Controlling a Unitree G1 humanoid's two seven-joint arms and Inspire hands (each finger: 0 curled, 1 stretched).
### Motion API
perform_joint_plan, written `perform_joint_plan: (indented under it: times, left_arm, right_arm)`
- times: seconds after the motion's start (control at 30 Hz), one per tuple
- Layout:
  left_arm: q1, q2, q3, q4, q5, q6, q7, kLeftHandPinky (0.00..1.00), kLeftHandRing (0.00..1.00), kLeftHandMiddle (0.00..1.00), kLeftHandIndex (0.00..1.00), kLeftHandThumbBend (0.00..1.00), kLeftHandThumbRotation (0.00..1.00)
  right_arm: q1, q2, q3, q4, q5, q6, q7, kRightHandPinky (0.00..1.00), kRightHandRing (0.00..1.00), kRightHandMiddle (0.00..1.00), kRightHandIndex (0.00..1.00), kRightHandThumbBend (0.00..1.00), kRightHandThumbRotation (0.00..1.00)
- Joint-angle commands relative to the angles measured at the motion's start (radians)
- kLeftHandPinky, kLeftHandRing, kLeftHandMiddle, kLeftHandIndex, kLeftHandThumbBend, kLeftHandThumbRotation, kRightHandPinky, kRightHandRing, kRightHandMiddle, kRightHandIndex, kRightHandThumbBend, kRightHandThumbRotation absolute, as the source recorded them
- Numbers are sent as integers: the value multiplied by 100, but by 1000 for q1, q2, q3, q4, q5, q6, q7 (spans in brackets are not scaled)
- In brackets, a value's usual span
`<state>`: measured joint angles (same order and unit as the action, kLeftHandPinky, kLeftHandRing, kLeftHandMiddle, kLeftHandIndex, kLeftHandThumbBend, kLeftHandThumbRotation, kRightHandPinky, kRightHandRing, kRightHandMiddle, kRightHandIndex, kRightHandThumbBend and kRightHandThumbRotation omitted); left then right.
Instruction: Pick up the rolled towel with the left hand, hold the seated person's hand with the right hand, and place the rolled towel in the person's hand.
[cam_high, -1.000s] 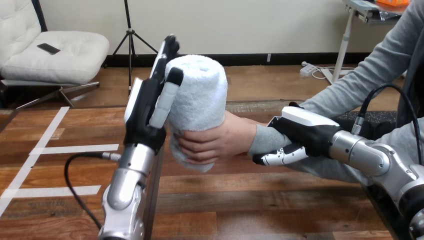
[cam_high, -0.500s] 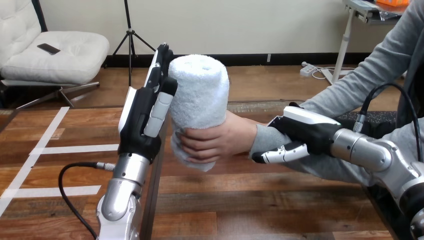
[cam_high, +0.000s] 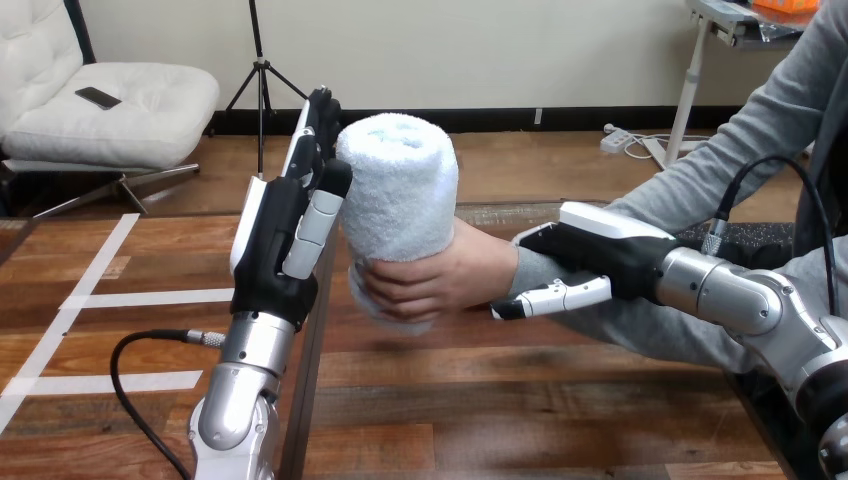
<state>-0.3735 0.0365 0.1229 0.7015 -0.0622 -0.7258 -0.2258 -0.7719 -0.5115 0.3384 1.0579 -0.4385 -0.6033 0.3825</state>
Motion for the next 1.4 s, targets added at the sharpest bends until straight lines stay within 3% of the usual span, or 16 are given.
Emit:
perform_joint_plan:
  times: [0.0,0.4,0.47,0.57,0.83,1.37]
  left_arm:
    - [23,8,-18,-119,20,-1,23,100,100,100,100,100,93]
    - [146,7,-39,-270,4,22,19,100,100,100,100,100,96]
    - [224,19,-34,-325,1,1,18,100,100,100,100,100,98]
    - [272,26,-29,-359,3,-13,19,100,100,100,100,100,99]
    - [322,29,-24,-391,2,-31,23,98,97,97,96,100,98]
    - [425,51,-40,-454,-36,-34,-10,95,96,97,95,96,93]
  right_arm:
    - [-43,-17,-28,-53,14,-15,-27,71,77,80,82,99,89]
    - [5,-34,-42,-105,25,-23,-48,71,79,81,84,100,98]
    - [53,-48,-59,-152,33,-17,-78,71,80,82,85,100,100]
    - [87,-52,-77,-184,49,-14,-94,69,79,82,85,100,100]
    - [154,-50,-119,-262,93,-4,-97,69,81,84,87,100,100]
    - [319,-22,-219,-454,236,28,-95,76,86,88,89,100,100]
